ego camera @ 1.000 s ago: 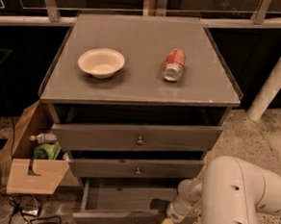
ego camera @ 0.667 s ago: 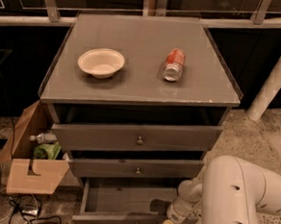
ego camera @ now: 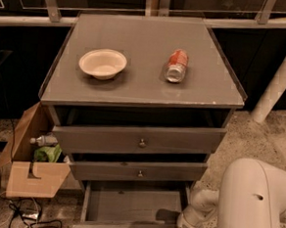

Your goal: Open bottom drawer

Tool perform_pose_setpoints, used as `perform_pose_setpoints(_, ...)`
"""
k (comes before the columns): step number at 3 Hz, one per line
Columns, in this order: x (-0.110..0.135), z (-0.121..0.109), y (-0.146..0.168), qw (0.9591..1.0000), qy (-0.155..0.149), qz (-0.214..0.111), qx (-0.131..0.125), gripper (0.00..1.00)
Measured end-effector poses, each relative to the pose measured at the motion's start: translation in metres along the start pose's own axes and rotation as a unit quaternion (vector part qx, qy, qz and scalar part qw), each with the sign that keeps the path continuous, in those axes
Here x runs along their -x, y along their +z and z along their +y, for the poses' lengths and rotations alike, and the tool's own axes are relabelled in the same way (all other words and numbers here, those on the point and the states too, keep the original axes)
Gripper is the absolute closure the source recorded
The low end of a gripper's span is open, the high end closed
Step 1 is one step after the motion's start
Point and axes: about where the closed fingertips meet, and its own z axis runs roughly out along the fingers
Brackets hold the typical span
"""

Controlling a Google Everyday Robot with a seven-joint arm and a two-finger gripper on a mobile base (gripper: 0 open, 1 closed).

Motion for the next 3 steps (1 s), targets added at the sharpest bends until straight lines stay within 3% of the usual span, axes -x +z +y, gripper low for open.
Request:
perform_pose_setpoints(1,0.000,0.000,-0.001,1.0000,0.000,0.000,0.000,0.00)
perform_pose_setpoints(2,-0.041,0.036,-0.022,0.9995,0.021,0.016,0.020,0.00)
perform_pose_setpoints(3,-0.042,0.038,-0.022,0.9994,0.021,0.017,0.021,0.00)
